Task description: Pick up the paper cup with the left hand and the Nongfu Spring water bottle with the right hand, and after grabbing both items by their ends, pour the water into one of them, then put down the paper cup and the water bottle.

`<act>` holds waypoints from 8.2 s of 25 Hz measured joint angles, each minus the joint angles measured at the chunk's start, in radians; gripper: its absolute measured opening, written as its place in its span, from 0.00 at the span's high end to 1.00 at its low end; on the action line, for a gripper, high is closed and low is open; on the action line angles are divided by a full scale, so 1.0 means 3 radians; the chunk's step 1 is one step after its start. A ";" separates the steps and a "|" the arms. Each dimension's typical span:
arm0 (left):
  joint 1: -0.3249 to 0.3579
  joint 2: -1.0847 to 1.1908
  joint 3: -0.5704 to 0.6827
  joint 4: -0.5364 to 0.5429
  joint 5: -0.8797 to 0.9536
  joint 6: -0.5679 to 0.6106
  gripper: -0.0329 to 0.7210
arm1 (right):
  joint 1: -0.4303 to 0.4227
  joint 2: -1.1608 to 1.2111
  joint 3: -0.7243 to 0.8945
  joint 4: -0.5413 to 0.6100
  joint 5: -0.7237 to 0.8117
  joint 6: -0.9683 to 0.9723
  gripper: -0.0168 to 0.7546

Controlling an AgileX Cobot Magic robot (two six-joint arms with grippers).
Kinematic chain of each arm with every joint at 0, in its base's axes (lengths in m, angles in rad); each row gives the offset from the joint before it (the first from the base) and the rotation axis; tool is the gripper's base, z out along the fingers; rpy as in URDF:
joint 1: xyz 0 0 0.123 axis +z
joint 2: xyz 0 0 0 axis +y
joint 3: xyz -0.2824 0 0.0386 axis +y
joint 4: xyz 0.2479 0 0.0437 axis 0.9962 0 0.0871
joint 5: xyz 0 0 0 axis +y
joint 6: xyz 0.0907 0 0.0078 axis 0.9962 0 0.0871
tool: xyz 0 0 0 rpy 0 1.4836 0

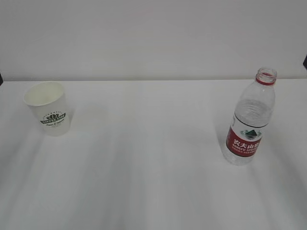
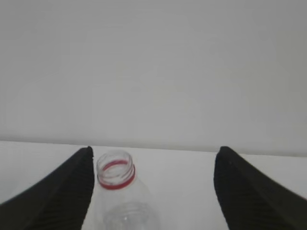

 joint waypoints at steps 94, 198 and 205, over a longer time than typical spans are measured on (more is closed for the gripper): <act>-0.0003 0.1695 0.0692 0.0423 -0.1534 0.0000 0.53 | 0.0000 0.3616 -0.0247 -0.0181 -0.2501 -0.0692 0.12; -0.0008 0.2653 -0.0270 0.0034 -0.1556 0.0000 0.15 | 0.0000 0.2357 0.0480 -0.0239 -0.2298 -0.0546 0.39; -0.0008 0.2744 -0.0293 -0.0013 -0.1559 0.0000 0.16 | 0.0000 0.2357 0.0480 -0.0239 -0.2298 -0.0546 0.39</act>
